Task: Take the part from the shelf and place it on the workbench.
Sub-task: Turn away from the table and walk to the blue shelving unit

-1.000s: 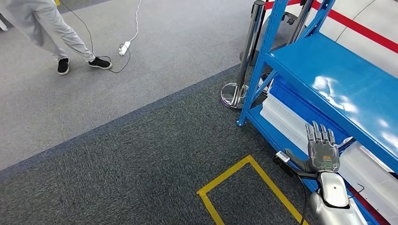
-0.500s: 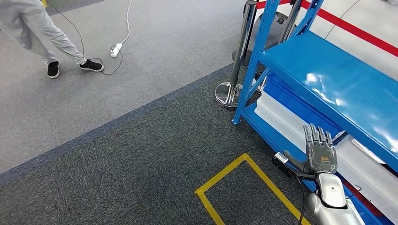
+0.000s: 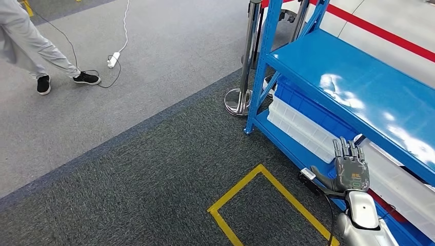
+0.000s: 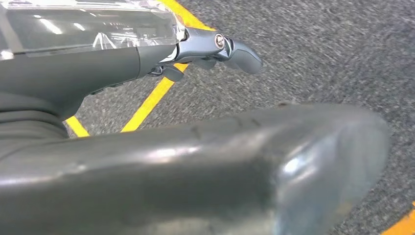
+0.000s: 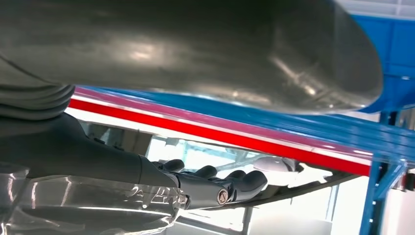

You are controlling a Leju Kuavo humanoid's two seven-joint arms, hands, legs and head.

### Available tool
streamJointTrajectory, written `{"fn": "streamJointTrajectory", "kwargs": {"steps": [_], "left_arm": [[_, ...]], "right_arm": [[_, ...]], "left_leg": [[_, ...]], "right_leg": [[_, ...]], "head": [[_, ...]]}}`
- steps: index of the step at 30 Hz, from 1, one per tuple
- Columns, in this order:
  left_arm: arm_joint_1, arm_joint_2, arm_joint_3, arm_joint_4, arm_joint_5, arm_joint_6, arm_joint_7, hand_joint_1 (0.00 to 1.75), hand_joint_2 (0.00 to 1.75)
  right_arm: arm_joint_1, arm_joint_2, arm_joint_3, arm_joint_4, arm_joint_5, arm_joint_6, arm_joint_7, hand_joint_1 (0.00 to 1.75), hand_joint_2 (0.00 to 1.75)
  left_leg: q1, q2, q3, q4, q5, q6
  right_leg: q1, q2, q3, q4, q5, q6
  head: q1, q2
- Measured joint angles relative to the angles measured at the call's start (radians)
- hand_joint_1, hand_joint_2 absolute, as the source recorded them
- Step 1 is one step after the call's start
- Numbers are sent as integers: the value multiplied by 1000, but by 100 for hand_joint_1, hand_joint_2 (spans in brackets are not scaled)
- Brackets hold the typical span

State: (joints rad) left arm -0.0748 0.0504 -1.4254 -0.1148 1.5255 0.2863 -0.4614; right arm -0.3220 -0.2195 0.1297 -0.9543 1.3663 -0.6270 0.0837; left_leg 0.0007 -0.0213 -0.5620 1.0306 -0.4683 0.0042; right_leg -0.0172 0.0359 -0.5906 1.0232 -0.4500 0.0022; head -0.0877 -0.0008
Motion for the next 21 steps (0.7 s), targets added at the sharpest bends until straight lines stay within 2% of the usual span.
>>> {"fn": "streamJointTrajectory", "kwargs": {"steps": [3, 5, 6, 8, 9, 10, 11, 13, 15, 17, 19, 21], "left_arm": [[0, 0, 0, 0, 1, 0, -2, 0, 0], [-1, -1, 0, 0, 2, 0, -5, 0, 0], [-1, -1, 0, 0, 2, 0, -7, 0, 0], [1, -2, 0, 0, 2, 0, -8, 0, 0], [2, -2, 0, 0, 2, 0, -8, 0, 0], [2, -2, 0, 0, 1, 0, -7, 0, 0], [2, -2, 0, 0, 1, 2, -6, 0, 0], [1, -3, -1, 0, 0, 5, -2, 0, 0], [0, -3, -2, 0, -5, 8, 1, 0, 0], [-1, -4, -3, 0, -9, 11, 5, 0, 0], [-2, -4, -4, 0, -8, 15, 13, 0, 0], [-2, -4, -4, 0, -2, 17, 30, 0, 0]], "right_arm": [[4, 0, 0, -1, 3, 4, 1, 0, 0], [2, -1, 0, -3, 6, 7, 2, 0, 0], [1, -2, 0, -3, 8, 8, 3, 0, 0], [2, -3, 0, -3, 9, 10, 5, 0, 0], [6, -4, 0, -3, 9, 10, 6, 0, 0], [11, -6, 0, -4, 9, 10, 6, 0, 0], [16, -9, 0, -7, 9, 10, 6, 0, 0], [22, -19, 0, -17, 5, 10, 6, 0, 0], [31, -30, 0, -37, 2, 12, 7, 0, 0], [54, -37, -2, -64, 3, 17, 11, 0, 0], [77, -42, -4, -90, 8, 22, 13, 0, 0], [89, -43, -6, -107, 16, 23, 14, 0, 0]], "left_leg": [[-1, 4, 4, -20, 7, 14], [3, 13, 7, -35, 18, 29], [4, 18, 8, -40, 22, 34], [1, 26, 7, -42, 23, 37], [0, 29, 6, -41, 23, 38], [-1, 32, 6, -40, 22, 38], [-1, 35, 6, -38, 21, 37], [-2, 41, 6, -31, 16, 33], [-6, 45, 4, -21, 9, 25], [-9, 50, 3, -18, 6, 16], [-7, 50, 1, -11, -3, 6], [-3, 40, -26, 57, -49, -6]], "right_leg": [[-2, 8, -4, -5, 6, 19], [0, -3, -19, 27, -21, 27], [0, -12, -39, 72, -51, 29], [1, -22, -97, 202, -115, 31], [1, -23, -118, 251, -130, 32], [1, -25, -124, 267, -127, 33], [0, -27, -111, 243, -105, 33], [1, -43, -42, 111, -42, 31], [6, -57, 6, 13, -11, 23], [11, -54, 11, -4, -10, 13], [8, -48, 12, -8, -7, 2], [4, -42, 13, -12, -3, -10]], "head": [[0, 0], [0, 0], [1, 0], [1, 0], [1, 0], [1, 0], [1, 0], [1, 0], [1, 0], [0, 0], [0, 0], [0, 0]]}}
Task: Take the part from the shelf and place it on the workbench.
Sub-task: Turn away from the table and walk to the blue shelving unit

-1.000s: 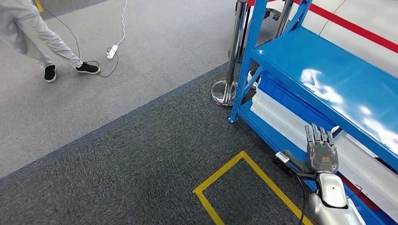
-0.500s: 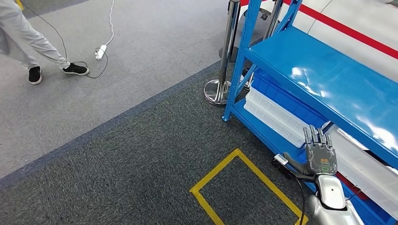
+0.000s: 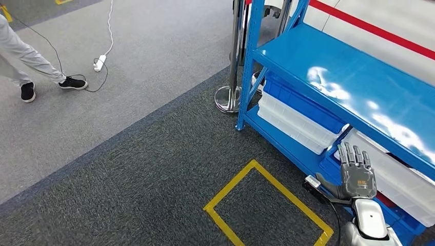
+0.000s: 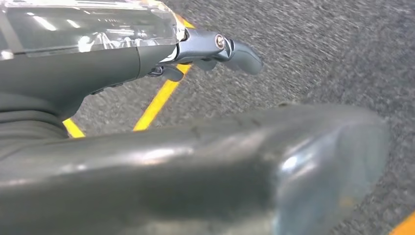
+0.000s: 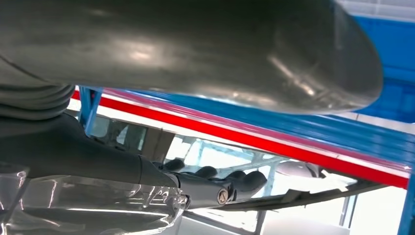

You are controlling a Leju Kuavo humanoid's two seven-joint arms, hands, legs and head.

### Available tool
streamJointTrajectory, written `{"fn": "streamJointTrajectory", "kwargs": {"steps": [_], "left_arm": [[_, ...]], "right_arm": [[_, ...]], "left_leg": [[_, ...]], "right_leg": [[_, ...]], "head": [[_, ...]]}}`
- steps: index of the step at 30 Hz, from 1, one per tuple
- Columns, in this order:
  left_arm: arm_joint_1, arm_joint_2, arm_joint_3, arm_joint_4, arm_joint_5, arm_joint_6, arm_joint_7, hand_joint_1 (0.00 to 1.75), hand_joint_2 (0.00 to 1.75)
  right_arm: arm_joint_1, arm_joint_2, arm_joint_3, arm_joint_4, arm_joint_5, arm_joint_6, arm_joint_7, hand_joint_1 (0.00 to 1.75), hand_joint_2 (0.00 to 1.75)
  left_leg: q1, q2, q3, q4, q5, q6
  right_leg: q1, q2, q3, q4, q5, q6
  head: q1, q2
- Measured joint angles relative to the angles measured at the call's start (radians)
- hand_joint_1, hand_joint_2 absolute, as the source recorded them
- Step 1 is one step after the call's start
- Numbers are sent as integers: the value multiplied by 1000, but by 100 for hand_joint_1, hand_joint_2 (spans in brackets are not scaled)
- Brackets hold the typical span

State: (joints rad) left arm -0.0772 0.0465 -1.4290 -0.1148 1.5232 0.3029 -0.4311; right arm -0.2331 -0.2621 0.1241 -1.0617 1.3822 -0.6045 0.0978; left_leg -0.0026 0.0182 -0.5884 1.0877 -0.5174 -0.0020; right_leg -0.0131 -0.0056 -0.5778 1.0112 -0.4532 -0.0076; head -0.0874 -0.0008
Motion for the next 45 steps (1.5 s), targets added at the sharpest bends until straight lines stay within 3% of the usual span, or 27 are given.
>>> {"fn": "streamJointTrajectory", "kwargs": {"steps": [2, 3, 4, 5, 8, 10, 13, 18, 21, 22, 25, 26, 29, 31, 34, 35, 36, 37, 39, 40, 42, 45], "left_arm": [[0, 1, 0, 0, 6, -1, 22, 0, 0], [1, 1, 0, 0, 7, -3, 31, 0, 0], [1, 1, 0, 0, 7, -6, 38, 0, 0], [1, 1, 0, 0, 7, -10, 42, 0, 0], [-1, 4, 0, 0, 7, -22, 42, 0, 0], [-2, 6, 1, 0, 13, -26, 41, 0, 0], [-3, 8, 3, 0, 17, -29, 41, 0, 0], [-4, 8, 3, 0, 16, -32, 41, 0, 0], [-3, 8, 2, 0, 7, -41, 50, 0, 0], [-3, 7, 2, 0, 5, -41, 53, 0, 0], [-4, 5, 2, 0, 5, -35, 56, 0, 0], [-5, 5, 2, 0, 5, -32, 56, 0, 0], [-6, 5, 1, 0, 5, -22, 55, 0, 0], [-6, 6, 0, 0, 5, -18, 55, 0, 0], [-6, 9, 0, 0, 5, -16, 57, 0, 0], [-6, 9, 0, 0, 5, -16, 58, 0, 0], [-5, 9, -1, 0, 5, -15, 60, 0, 0], [-5, 9, -1, 0, 5, -14, 61, 0, 0], [-6, 10, -2, 0, 6, -10, 63, 0, 0], [-7, 10, -3, 0, 6, -9, 64, 0, 0], [-7, 10, -4, 0, 7, -7, 67, 0, 0], [-9, 9, -4, 0, 13, -6, 72, 0, 0]], "right_arm": [[8, 0, 0, -7, 5, -1, 0, 0, 0], [12, 0, 0, -7, 7, -2, 1, 0, 0], [17, 1, 0, -8, 8, -2, 2, 0, 0], [21, 1, 0, -10, 11, -3, 4, 0, 0], [29, 1, -1, -25, 19, -3, 11, 0, 0], [37, 1, -2, -36, 20, -2, 14, 0, 0], [51, 0, -5, -46, 19, -1, 16, 0, 0], [56, -4, -7, -52, 16, 0, 17, 0, 0], [88, -18, -20, -81, 2, 8, 22, 0, 0], [100, -21, -24, -89, -1, 10, 24, 0, 0], [109, -23, -29, -98, -2, 12, 24, 0, 0], [110, -24, -31, -99, -3, 11, 25, 0, 0], [115, -25, -33, -103, -4, 11, 25, 0, 0], [113, -24, -33, -107, -2, 12, 25, 0, 0], [111, -21, -33, -109, 5, 12, 27, 0, 0], [112, -20, -33, -109, 8, 12, 28, 0, 0], [113, -19, -33, -109, 10, 13, 29, 0, 0], [114, -18, -33, -110, 12, 13, 30, 0, 0], [114, -18, -34, -111, 12, 13, 28, 0, 0], [113, -18, -35, -111, 8, 13, 27, 0, 0], [111, -18, -35, -112, 1, 14, 22, 0, 0], [106, -18, -36, -111, -1, 17, 16, 0, 0]], "left_leg": [[3, -8, -61, 141, -68, -8], [4, -9, -88, 201, -88, -10], [5, -10, -101, 227, -88, -11], [5, -10, -93, 208, -67, -9], [4, -30, 0, 3, 33, 5], [2, -46, 32, -70, 52, 13], [-3, -43, 33, -75, 54, 21], [0, -39, 35, -85, 61, 29], [4, -15, 36, -99, 71, 44], [3, -7, 35, -96, 70, 43], [-1, 6, 32, -82, 62, 32], [-3, 8, 32, -79, 59, 27], [-4, 12, 29, -73, 55, 13], [-2, 4, 11, -28, 22, 2], [3, -9, -71, 161, -73, -9], [4, -10, -92, 207, -86, -11], [5, -10, -95, 215, -77, -10], [5, -10, -80, 180, -50, -8], [5, -25, -14, 40, 20, 3], [4, -35, 13, -21, 41, 8], [0, -48, 33, -69, 49, 15], [3, -36, 36, -87, 61, 28]], "right_leg": [[0, 8, -1, 1, 0, -5], [0, 13, -1, 1, 0, -5], [1, 17, -1, 2, 0, -5], [1, 22, 0, 3, 0, -5], [2, 37, 0, 5, 0, -2], [2, 46, -4, 5, 3, 7], [-2, 54, -7, 0, 9, 23], [0, 50, -10, 6, 3, 28], [-2, 20, -83, 176, -80, 39], [-4, 13, -88, 196, -83, 42], [-4, -8, -2, 38, -17, 38], [-2, -11, 10, 13, -12, 33], [-2, -2, 7, 6, -10, 16], [-6, 2, 7, 2, -6, 4], [-5, 10, 5, 3, -5, -4], [-4, 13, 4, 4, -5, -4], [-3, 17, 4, 5, -5, -4], [-3, 22, 4, 6, -5, -4], [-2, 31, 5, 8, -6, -2], [-1, 36, 3, 9, -6, 1], [-2, 45, -4, 9, -2, 11], [-4, 46, -8, 12, -4, 28]], "head": [[0, 0], [0, 0], [0, 0], [0, 0], [0, 0], [0, 0], [0, 0], [0, 0], [0, 0], [0, 0], [0, 0], [0, 0], [0, 0], [0, 0], [0, 0], [0, 0], [0, 0], [0, 0], [0, 0], [0, 0], [0, 0], [0, 0]]}}
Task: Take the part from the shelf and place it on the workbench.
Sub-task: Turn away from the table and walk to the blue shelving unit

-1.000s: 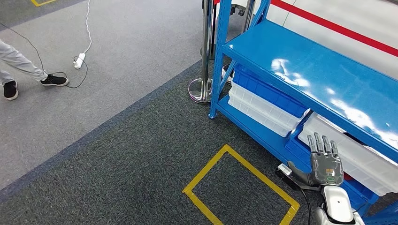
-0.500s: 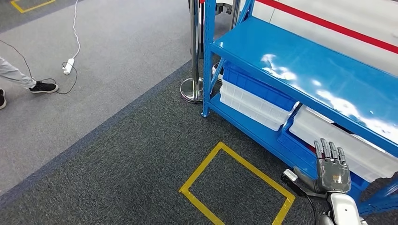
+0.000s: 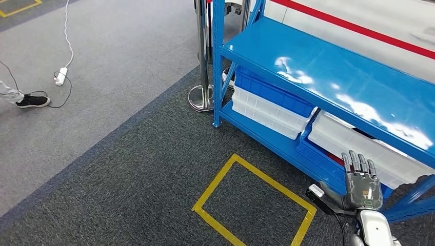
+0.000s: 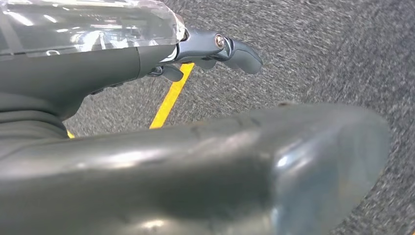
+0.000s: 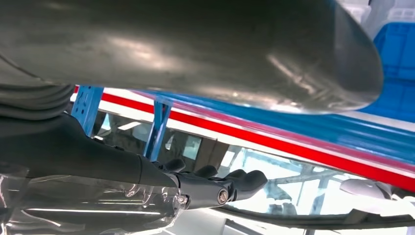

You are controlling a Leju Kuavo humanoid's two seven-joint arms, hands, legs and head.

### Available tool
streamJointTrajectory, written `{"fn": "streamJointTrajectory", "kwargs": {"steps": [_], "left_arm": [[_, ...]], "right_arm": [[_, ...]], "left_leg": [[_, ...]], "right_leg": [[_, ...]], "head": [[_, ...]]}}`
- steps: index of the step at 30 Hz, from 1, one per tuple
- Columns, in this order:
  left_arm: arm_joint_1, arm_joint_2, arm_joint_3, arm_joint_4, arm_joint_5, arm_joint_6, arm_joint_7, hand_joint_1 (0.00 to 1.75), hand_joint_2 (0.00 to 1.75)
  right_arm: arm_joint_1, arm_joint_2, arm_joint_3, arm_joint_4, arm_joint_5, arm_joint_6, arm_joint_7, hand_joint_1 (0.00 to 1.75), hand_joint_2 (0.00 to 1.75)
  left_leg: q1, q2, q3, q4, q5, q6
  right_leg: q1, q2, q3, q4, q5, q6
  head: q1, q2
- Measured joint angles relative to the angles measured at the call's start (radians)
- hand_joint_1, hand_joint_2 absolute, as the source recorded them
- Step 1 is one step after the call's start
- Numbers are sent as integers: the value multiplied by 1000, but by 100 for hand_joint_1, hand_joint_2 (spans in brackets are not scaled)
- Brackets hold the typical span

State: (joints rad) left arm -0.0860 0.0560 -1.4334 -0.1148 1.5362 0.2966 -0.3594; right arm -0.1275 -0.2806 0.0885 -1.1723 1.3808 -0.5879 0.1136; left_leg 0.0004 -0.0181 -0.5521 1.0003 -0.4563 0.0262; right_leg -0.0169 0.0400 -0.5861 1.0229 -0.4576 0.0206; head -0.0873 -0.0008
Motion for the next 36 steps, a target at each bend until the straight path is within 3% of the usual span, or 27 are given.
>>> {"fn": "streamJointTrajectory", "kwargs": {"steps": [2, 4, 5, 6, 7, 9, 11, 14, 16, 18, 20, 21, 22, 23, 25, 27, 30, 32, 35, 36], "left_arm": [[-1, -1, 0, 0, 3, 0, 0, 0, 0], [1, -1, 0, 0, 4, 0, 0, 0, 0], [1, -1, 0, 0, 4, -1, 0, 0, 0], [2, -1, 0, 0, 4, -2, -1, 0, 0], [2, -1, 0, 0, 4, -3, -1, 0, 0], [3, -1, 0, 0, 4, -6, 0, 0, 0], [4, -1, 0, 0, 4, -7, 1, 0, 0], [8, -1, 0, 0, 4, -7, -1, 0, 0], [9, -1, 0, 0, 3, -7, -4, 0, 0], [9, -1, 0, 0, 3, -7, -5, 0, 0], [9, 0, 0, 0, 3, -7, -5, 0, 0], [10, 0, 0, 0, 3, -7, -5, 0, 0], [10, -1, 0, 0, 4, -7, -5, 0, 0], [11, -1, 0, 0, 4, -7, -5, 0, 0], [10, 0, 0, 0, 5, -7, -4, 0, 0], [9, 0, 0, 0, 6, -7, -3, 0, 0], [9, -1, 0, 0, 9, -5, 1, 0, 0], [7, -2, 0, 0, 11, -3, 2, 0, 0], [7, -4, 0, 0, 13, -2, 3, 0, 0], [7, -4, 0, 0, 13, -2, 2, 0, 0]], "right_arm": [[-11, -1, 0, 3, -1, 1, -2, 0, 0], [-19, 0, 1, 8, -3, 2, -3, 0, 0], [-20, 0, 2, 11, -4, 2, -3, 0, 0], [-20, 0, 3, 13, -5, 2, -2, 0, 0], [-20, 0, 3, 14, -6, 2, -1, 0, 0], [-19, 1, 4, 14, -6, 2, 3, 0, 0], [-14, 2, 5, 10, -3, 1, 7, 0, 0], [-2, 5, 6, 4, 0, 1, 9, 0, 0], [3, 5, 6, 0, 1, 1, 10, 0, 0], [4, 5, 6, -4, 0, 2, 10, 0, 0], [5, 5, 6, -5, -2, 4, 9, 0, 0], [5, 5, 6, -5, -4, 7, 8, 0, 0], [3, 5, 6, -4, -6, 9, 6, 0, 0], [-1, 5, 6, -1, -8, 10, 4, 0, 0], [-17, 6, 7, 6, -13, 12, -2, 0, 0], [-39, 6, 8, 17, -17, 10, -9, 0, 0], [-66, 6, 9, 41, -23, 7, -17, 0, 0], [-84, 6, 11, 57, -24, 6, -21, 0, 0], [-113, 9, 16, 84, -25, 5, -23, 0, 0], [-121, 11, 18, 95, -25, 5, -23, 0, 0]], "left_leg": [[4, 11, 3, -14, 10, 11], [1, 20, 1, -14, 11, 14], [1, 24, 0, -12, 11, 14], [0, 27, -1, -11, 10, 14], [0, 30, -1, -9, 9, 13], [1, 35, -1, -2, 5, 8], [-3, 38, -3, 7, -1, -1], [-6, 43, -5, 10, -4, -15], [-4, 39, -14, 36, -26, -26], [0, 30, -58, 138, -87, -36], [1, 27, -122, 282, -151, -41], [2, 27, -142, 325, -161, -42], [2, 27, -145, 332, -151, -41], [3, 26, -128, 294, -122, -39], [2, 15, -55, 141, -48, -29], [0, 2, -5, 32, -15, -21], [-1, 3, 1, 8, -8, -9], [3, 11, 2, -4, 4, 4], [3, 22, -1, -10, 9, 12], [2, 26, -2, -10, 9, 12]], "right_leg": [[1, -17, -28, 63, -43, 6], [1, -28, -88, 191, -106, 9], [0, -29, -112, 244, -122, 11], [-1, -30, -121, 264, -119, 13], [-2, -32, -110, 243, -98, 14], [-4, -46, -43, 112, -35, 14], [-1, -57, 7, 12, -5, 6], [3, -49, 9, -2, -2, -10], [0, -44, 9, -7, 2, -23], [-2, -40, 8, -9, 5, -32], [0, -34, 6, -8, 6, -35], [0, -31, 5, -7, 6, -35], [1, -27, 5, -6, 6, -36], [1, -23, 5, -5, 6, -35], [2, -13, 5, -2, 6, -34], [4, -3, 2, -1, 8, -26], [3, 5, -4, -5, 14, -7], [3, -7, -19, 26, -10, 1], [2, -27, -98, 200, -103, 8], [1, -29, -121, 251, -119, 10]], "head": [[0, 0], [0, 0], [0, 0], [0, 0], [0, 0], [0, 0], [0, 0], [0, 0], [0, 0], [0, 0], [0, 0], [0, 0], [0, 0], [0, 0], [0, 0], [0, 0], [0, 0], [0, 0], [0, 0], [0, 0]]}}
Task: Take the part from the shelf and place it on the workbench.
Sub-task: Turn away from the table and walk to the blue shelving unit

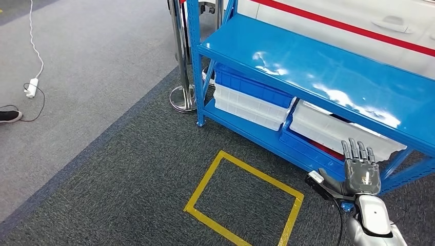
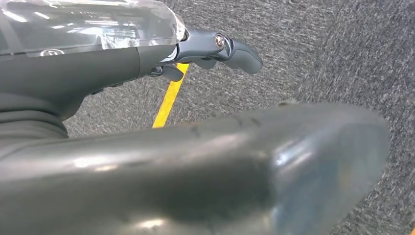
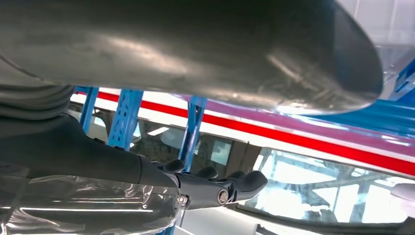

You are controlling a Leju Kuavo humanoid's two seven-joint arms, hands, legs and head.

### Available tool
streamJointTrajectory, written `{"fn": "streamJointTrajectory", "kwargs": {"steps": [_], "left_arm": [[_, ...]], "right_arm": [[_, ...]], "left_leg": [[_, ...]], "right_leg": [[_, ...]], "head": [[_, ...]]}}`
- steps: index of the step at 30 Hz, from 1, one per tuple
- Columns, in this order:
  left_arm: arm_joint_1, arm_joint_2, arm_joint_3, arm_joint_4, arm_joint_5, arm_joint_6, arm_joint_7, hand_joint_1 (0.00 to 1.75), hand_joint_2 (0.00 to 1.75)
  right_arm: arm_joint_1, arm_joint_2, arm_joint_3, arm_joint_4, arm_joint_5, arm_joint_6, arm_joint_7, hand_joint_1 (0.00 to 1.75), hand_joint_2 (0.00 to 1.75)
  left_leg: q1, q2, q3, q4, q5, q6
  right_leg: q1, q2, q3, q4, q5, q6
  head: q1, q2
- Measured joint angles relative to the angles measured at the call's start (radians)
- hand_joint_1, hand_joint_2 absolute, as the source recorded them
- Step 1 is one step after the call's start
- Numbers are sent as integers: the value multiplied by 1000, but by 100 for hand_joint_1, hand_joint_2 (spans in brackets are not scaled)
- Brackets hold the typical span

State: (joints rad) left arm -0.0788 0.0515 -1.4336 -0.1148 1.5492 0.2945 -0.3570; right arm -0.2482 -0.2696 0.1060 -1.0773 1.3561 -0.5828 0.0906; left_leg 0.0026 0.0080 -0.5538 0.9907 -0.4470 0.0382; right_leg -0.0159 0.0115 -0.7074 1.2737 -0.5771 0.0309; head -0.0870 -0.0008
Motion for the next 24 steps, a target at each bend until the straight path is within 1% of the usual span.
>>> {"fn": "streamJointTrajectory", "kwargs": {"steps": [1, 2, 3, 4, 5, 6, 7, 8, 10, 11, 12, 14, 15, 16, 17, 18, 19, 20, 21, 22, 24], "left_arm": [[0, 0, 0, 0, 0, 0, 0, 0, 0], [-1, 0, 0, 0, 0, 0, -1, 0, 0], [-2, 0, 0, 0, -1, 0, -1, 0, 0], [-3, -1, 0, 0, -3, -1, -1, 0, 0], [-4, -1, 0, 0, -5, -1, -1, 0, 0], [-5, -1, 0, 0, -7, -2, -1, 0, 0], [-5, -1, -1, 0, -9, -3, 0, 0, 0], [-6, -1, -1, 0, -11, -4, 1, 0, 0], [-8, -1, -2, 0, -13, -7, 4, 0, 0], [-9, -1, -3, 0, -14, -8, 5, 0, 0], [-9, -1, -3, 0, -15, -9, 6, 0, 0], [-10, -1, -5, 0, -15, -9, 8, 0, 0], [-9, -1, -6, 0, -15, -9, 9, 0, 0], [-9, -1, -7, 0, -14, -9, 9, 0, 0], [-9, -1, -8, 0, -14, -9, 10, 0, 0], [-9, -1, -8, 0, -14, -9, 11, 0, 0], [-9, -1, -9, 0, -13, -10, 11, 0, 0], [-10, 0, -9, 0, -13, -10, 11, 0, 0], [-11, 1, -9, 0, -13, -10, 11, 0, 0], [-11, 2, -9, 0, -12, -10, 11, 0, 0], [-11, 3, -10, 0, -12, -9, 11, 0, 0]], "right_arm": [[-7, 2, 2, 10, 0, 0, 0, 0, 0], [-14, 3, 4, 20, 0, -1, 1, 0, 0], [-21, 4, 6, 28, 0, -2, 3, 0, 0], [-27, 4, 6, 33, 0, -3, 5, 0, 0], [-33, 5, 7, 38, 0, -5, 8, 0, 0], [-36, 5, 7, 41, 0, -7, 11, 0, 0], [-38, 5, 7, 44, 0, -9, 13, 0, 0], [-38, 5, 8, 47, -1, -10, 14, 0, 0], [-37, 6, 8, 52, -1, -10, 15, 0, 0], [-37, 6, 8, 52, -1, -10, 16, 0, 0], [-38, 7, 8, 53, -1, -10, 18, 0, 0], [-38, 11, 8, 55, 1, -8, 22, 0, 0], [-38, 13, 8, 56, 3, -7, 23, 0, 0], [-38, 16, 9, 58, 5, -5, 24, 0, 0], [-38, 18, 9, 60, 7, -4, 25, 0, 0], [-38, 20, 10, 61, 8, -3, 26, 0, 0], [-39, 22, 10, 61, 10, -2, 27, 0, 0], [-40, 24, 11, 61, 10, -1, 27, 0, 0], [-41, 25, 12, 61, 11, 0, 28, 0, 0], [-43, 27, 12, 62, 11, 2, 29, 0, 0], [-43, 30, 12, 63, 12, 4, 29, 0, 0]], "left_leg": [[0, 3, 0, 1, -1, 0], [0, 6, 0, 3, -2, -2], [0, 9, 0, 6, -4, -3], [-1, 12, 1, 10, -8, -7], [-3, 14, -1, 16, -11, -11], [-5, 16, -2, 21, -14, -16], [-7, 18, -3, 23, -16, -20], [-9, 21, -4, 24, -17, -24], [-7, 22, -6, 29, -26, -34], [-6, 18, -14, 50, -41, -40], [-4, 12, -31, 90, -67, -45], [-1, 2, -92, 226, -133, -51], [-1, 1, -122, 290, -154, -52], [-1, 1, -139, 323, -158, -52], [-1, 1, -138, 315, -140, -50], [-1, -1, -117, 264, -105, -46], [-1, -8, -83, 187, -65, -39], [-2, -19, -50, 114, -36, -33], [-3, -29, -26, 59, -17, -29], [-5, -36, -13, 30, -11, -25], [-7, -35, -10, 20, -9, -21]], "right_leg": [[-1, -1, -9, 20, 2, 2], [-3, -4, 2, -1, 24, 3], [-4, -9, 31, -57, 59, 3], [-5, -20, 67, -128, 89, 3], [-3, -29, 97, -190, 111, 0], [-1, -35, 115, -229, 121, -5], [1, -37, 120, -245, 120, -10], [3, -33, 118, -247, 120, -16], [1, -25, 117, -250, 123, -27], [0, -23, 118, -252, 125, -34], [-1, -20, 118, -254, 127, -40], [-1, -13, 118, -253, 127, -46], [0, -9, 118, -253, 127, -46], [1, -4, 118, -252, 127, -47], [1, 1, 119, -252, 126, -47], [2, 7, 120, -251, 126, -46], [2, 12, 122, -251, 126, -46], [3, 16, 122, -251, 125, -44], [4, 21, 121, -251, 126, -40], [3, 25, 119, -251, 127, -36], [2, 33, 116, -255, 132, -23]], "head": [[0, 0], [0, 0], [0, 0], [0, 0], [0, 0], [0, 0], [0, 0], [0, 0], [-1, 0], [-1, 0], [-1, 0], [-1, 0], [-1, 0], [-1, 0], [-1, 0], [-1, 0], [-1, 0], [-1, 0], [-1, 0], [-1, 0], [0, 0]]}}
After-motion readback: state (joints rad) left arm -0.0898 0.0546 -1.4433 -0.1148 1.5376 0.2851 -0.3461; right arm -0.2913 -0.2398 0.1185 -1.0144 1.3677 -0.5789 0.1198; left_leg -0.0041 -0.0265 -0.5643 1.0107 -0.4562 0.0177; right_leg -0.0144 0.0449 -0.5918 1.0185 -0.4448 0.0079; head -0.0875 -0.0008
